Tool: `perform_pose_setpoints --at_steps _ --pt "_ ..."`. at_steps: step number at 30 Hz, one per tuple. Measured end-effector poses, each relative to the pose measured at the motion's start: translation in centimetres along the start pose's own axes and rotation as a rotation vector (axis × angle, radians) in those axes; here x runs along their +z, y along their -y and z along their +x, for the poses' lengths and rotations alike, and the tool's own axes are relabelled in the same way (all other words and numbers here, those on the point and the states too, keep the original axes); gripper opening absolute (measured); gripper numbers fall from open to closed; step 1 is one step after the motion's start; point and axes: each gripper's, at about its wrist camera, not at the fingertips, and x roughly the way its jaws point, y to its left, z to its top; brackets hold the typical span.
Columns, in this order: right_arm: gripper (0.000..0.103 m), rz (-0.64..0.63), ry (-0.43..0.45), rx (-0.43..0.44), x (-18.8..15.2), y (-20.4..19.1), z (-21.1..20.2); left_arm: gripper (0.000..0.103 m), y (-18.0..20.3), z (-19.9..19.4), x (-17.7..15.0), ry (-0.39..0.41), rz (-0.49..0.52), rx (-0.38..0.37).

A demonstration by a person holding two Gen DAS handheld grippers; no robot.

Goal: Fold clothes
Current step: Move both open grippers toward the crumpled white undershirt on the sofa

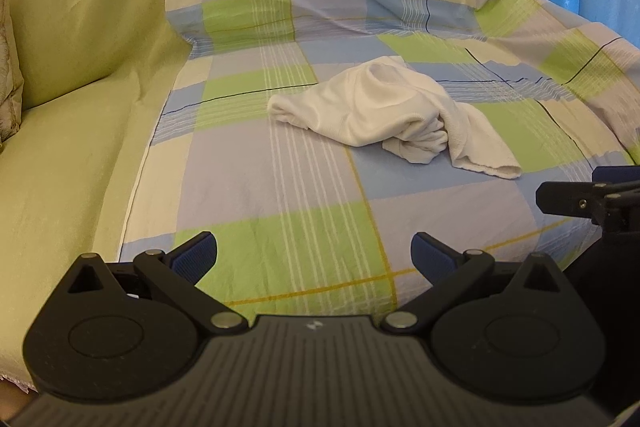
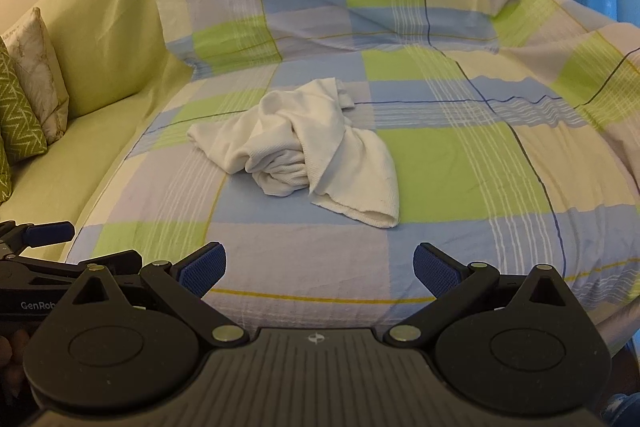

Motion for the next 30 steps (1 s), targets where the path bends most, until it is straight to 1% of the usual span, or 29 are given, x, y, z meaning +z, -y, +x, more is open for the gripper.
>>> perform_pose_setpoints --at_steps 25,30 --pt "0.103 0.004 -0.012 -0.001 0.1 -0.09 0.23 0.102 -0.35 0.02 0.04 -0.008 -0.012 -0.012" --pt "0.103 0.013 -0.016 0.003 0.14 0.12 0.35 0.102 -0.18 0.04 0.08 -0.004 -0.009 -0.005"
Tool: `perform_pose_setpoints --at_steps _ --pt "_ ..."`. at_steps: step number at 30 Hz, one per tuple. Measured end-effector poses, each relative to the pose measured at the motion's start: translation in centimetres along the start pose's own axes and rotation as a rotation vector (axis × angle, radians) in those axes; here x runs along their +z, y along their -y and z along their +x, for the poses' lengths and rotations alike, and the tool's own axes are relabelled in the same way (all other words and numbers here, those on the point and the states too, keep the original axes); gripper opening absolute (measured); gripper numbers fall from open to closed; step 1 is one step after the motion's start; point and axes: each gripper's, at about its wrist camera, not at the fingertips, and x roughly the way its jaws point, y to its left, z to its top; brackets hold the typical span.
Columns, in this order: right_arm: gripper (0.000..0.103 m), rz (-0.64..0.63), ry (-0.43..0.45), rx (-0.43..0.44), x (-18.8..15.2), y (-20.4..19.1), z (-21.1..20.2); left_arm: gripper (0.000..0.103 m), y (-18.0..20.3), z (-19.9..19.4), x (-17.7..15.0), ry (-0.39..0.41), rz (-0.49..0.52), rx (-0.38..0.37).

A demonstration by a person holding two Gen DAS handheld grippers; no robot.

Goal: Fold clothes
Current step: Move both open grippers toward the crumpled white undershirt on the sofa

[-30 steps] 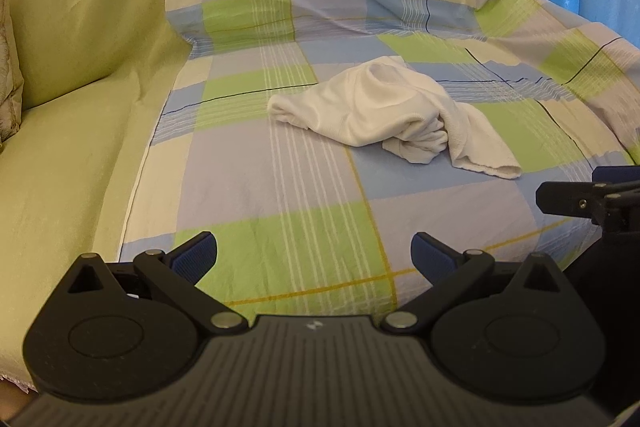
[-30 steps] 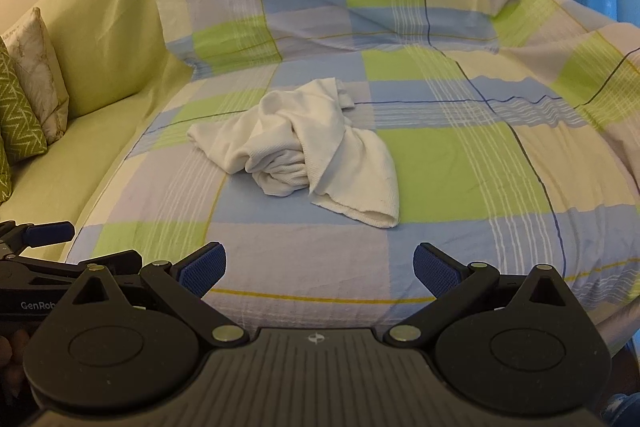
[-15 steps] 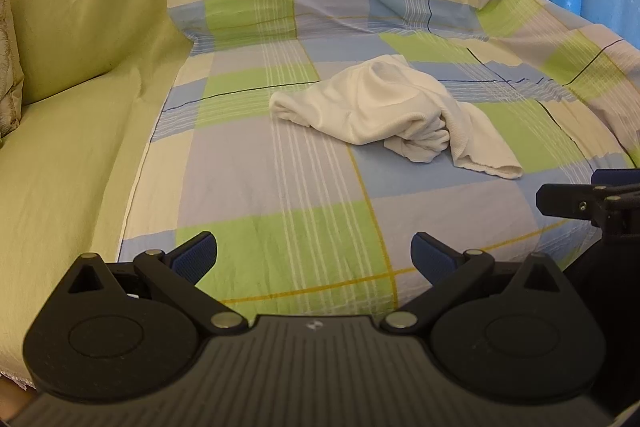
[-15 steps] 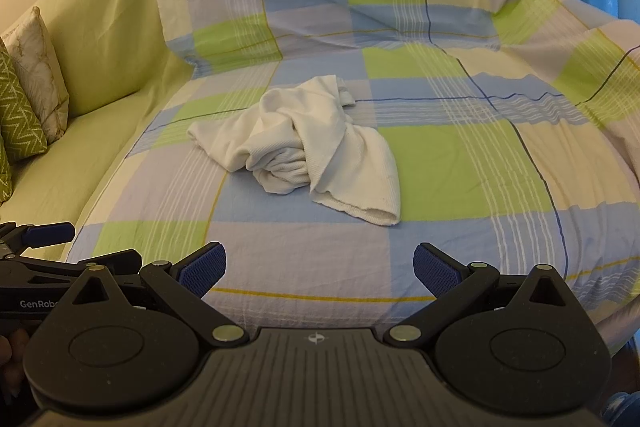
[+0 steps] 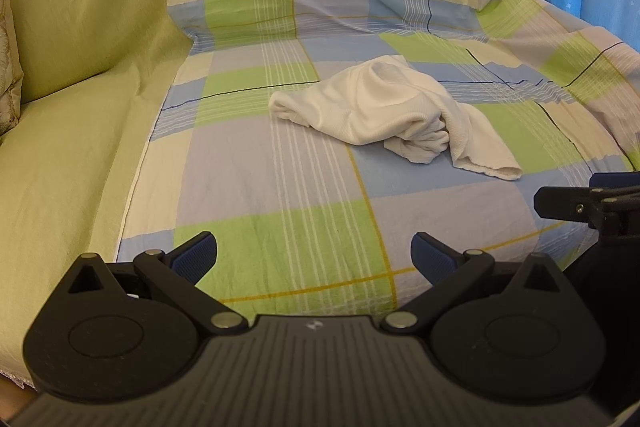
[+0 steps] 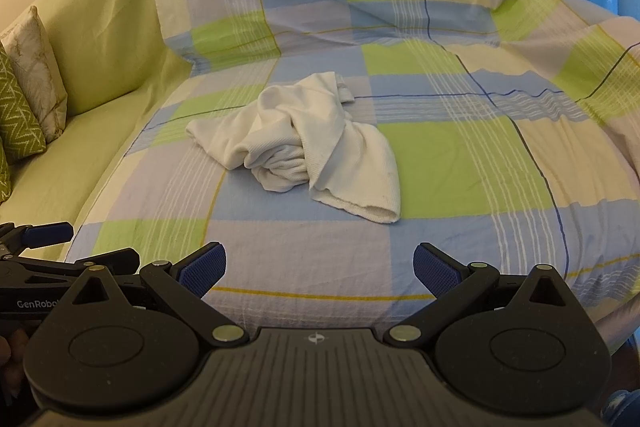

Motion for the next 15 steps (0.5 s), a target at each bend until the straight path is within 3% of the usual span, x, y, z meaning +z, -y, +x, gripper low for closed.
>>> perform_pose_setpoints --at_steps 15 --pt "0.103 0.024 -0.012 -0.005 0.4 1.1 0.1 0.102 0.4 -0.2 0.6 0.014 0.025 0.018"
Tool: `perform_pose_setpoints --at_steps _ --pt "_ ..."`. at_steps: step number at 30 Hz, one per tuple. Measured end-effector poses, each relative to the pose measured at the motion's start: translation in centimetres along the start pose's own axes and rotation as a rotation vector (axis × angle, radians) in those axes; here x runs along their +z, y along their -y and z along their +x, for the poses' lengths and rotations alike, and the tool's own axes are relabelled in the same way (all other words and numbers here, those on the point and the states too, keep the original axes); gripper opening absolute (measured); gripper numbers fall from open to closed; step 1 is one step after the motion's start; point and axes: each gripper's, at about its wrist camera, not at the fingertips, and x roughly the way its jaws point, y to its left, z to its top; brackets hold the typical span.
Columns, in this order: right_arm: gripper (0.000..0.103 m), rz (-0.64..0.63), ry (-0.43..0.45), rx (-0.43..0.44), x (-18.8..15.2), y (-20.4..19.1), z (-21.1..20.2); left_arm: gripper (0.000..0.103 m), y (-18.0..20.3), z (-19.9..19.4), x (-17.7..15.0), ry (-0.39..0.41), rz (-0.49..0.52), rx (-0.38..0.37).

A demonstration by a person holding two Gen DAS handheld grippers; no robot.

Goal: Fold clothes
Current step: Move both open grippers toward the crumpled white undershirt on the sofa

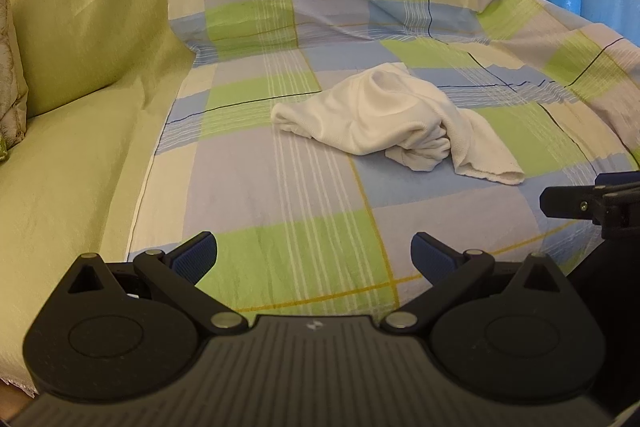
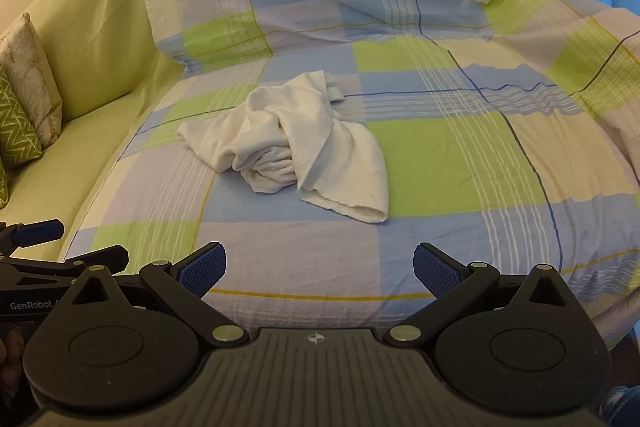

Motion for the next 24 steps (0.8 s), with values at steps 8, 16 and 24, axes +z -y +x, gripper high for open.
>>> perform_pose_setpoints --at_steps 8,16,24 --pt "0.103 -0.035 -0.029 -0.007 0.0 -0.2 0.9 0.102 0.7 0.4 0.9 0.019 0.03 0.0" --pt "0.103 -0.052 -0.062 -0.021 0.0 -0.1 2.0 0.102 0.9 1.5 1.9 0.039 0.041 -0.021" --pt "0.103 -0.064 -0.078 -0.049 0.4 -1.0 3.4 0.102 0.4 2.9 2.8 0.041 0.074 -0.069"
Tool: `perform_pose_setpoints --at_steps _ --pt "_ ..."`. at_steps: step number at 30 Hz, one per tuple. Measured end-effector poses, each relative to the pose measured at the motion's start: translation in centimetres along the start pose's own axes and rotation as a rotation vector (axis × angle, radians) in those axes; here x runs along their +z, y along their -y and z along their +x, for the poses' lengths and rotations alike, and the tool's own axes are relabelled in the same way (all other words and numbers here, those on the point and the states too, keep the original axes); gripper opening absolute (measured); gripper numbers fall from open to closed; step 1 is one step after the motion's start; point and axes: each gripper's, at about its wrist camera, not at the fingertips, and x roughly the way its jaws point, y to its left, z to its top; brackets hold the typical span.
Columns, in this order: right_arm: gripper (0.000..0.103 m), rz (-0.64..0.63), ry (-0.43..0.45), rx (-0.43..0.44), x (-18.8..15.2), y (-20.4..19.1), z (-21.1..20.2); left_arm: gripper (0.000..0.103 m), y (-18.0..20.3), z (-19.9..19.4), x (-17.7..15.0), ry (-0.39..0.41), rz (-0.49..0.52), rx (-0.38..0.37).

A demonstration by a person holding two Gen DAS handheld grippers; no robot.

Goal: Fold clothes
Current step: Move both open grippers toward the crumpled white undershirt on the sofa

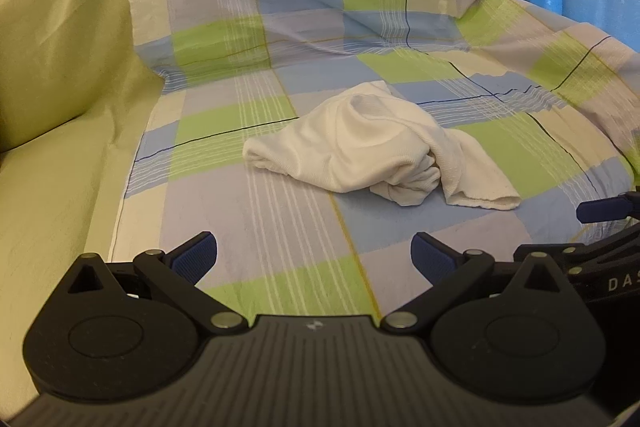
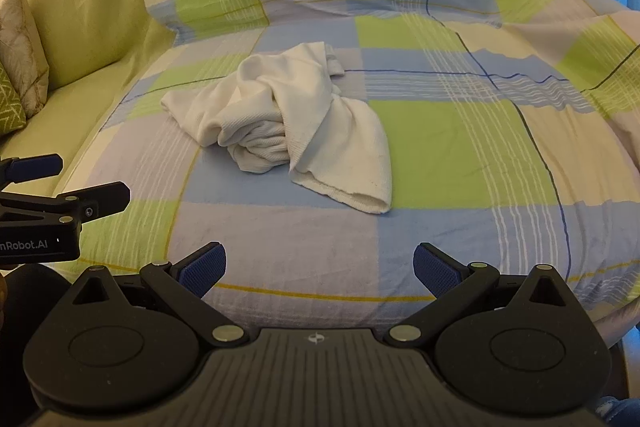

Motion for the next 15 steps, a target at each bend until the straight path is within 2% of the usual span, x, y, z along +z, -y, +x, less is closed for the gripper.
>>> perform_pose_setpoints --at_steps 6,15 --pt "0.103 -0.02 -0.023 -0.063 0.6 -1.0 1.4 0.102 -1.5 0.7 0.3 0.003 0.017 -0.004" --pt "0.103 -0.038 -0.041 -0.062 1.6 -2.3 3.2 0.102 -3.6 1.6 0.4 -0.019 -0.001 0.01"
